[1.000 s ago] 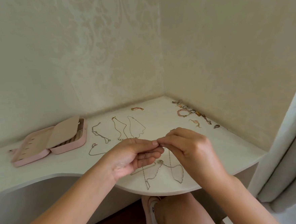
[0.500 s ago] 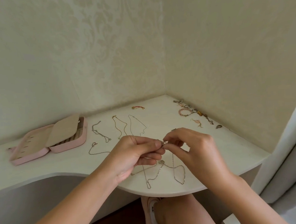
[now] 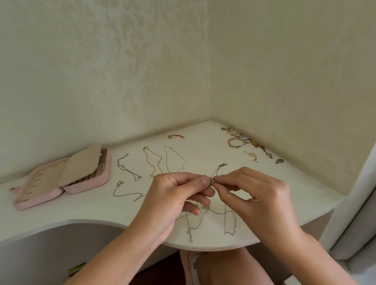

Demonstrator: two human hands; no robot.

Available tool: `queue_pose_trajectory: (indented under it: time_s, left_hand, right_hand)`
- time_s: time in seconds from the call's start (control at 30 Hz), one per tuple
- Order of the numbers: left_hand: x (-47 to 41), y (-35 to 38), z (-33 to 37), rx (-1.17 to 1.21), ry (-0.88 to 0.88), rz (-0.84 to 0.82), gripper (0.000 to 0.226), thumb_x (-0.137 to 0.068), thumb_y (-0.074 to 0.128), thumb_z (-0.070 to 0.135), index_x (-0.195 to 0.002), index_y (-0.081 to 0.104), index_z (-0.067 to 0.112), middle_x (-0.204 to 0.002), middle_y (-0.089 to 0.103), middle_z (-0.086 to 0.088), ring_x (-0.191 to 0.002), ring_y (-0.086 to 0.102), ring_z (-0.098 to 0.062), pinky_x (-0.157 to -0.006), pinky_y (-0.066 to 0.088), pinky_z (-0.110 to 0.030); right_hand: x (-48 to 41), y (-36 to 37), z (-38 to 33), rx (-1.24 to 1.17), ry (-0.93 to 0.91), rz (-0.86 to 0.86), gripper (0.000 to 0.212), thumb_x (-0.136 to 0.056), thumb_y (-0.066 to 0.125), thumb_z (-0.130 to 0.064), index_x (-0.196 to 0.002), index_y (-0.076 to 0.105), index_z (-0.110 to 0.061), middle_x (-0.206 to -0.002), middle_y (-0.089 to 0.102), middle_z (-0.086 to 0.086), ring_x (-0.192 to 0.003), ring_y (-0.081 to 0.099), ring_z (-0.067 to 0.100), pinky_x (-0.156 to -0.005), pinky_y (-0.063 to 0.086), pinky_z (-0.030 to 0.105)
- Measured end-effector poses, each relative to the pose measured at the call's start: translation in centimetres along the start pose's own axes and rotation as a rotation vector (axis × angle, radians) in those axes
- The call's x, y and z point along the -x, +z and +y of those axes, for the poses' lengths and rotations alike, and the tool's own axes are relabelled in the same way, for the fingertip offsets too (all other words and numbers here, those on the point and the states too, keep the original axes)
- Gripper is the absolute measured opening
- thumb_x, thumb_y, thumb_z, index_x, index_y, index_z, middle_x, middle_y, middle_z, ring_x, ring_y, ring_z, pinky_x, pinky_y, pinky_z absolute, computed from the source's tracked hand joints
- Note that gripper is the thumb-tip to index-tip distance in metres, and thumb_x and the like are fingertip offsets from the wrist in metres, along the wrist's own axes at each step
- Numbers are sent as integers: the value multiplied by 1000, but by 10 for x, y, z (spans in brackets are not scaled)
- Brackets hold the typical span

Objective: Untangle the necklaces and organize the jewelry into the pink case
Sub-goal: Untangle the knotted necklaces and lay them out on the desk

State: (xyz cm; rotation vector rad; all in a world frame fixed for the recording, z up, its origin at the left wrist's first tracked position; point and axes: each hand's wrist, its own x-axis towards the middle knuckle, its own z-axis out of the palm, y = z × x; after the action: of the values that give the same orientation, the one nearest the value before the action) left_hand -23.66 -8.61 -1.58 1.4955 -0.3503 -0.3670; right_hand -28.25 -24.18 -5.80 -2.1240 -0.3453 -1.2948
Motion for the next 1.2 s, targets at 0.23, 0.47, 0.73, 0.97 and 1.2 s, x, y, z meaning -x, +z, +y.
queue_pose_trajectory:
  time_s: [0.23,0.47,0.73,0.97,1.2]
  left_hand:
    - [2,2,-1,34,-11,-15,14,-76,67,15,-80,76,4,-73,71,-12,-57,65,-13,-45,47,-18]
    - [3,-9,8,-186,-36,-113,13,-86,65,12,-88,76,6,-71,69,-5,-50,40,-8,-41,31,-15]
    - [1,-19,29,-384,-99,-286,23,-95,52,6,-93,74,8,-69,64,3,-52,31,-7,-46,29,-13]
    - [4,-25,41,-537,0,-351,25,-94,56,15,-85,77,23,-68,62,7,-52,37,-3,-52,33,-15]
    - [9,-22,42,-697,175,-313,20,-92,61,26,-83,76,36,-64,64,12,-58,47,-14,-56,35,-23]
  right_hand:
    - [-2,0,-1,-121,113,-6,7,-79,72,-14,-83,76,-12,-70,68,-8,-67,60,0,-64,46,8]
    - [-16,-17,1,-367,363,-120,22,-77,76,-6,-83,75,-28,-75,72,-14,-72,67,8,-68,48,12]
    - [-29,-26,-1,-383,332,-218,18,-80,73,-11,-86,75,-28,-79,71,-14,-77,67,11,-72,51,17]
    - [-31,-29,-7,-407,311,-279,12,-79,69,-24,-87,75,-30,-81,71,-15,-82,66,8,-73,47,12]
    - [-31,-31,-13,-233,172,-301,12,-80,69,-22,-89,77,-26,-78,68,-15,-75,64,5,-69,46,13]
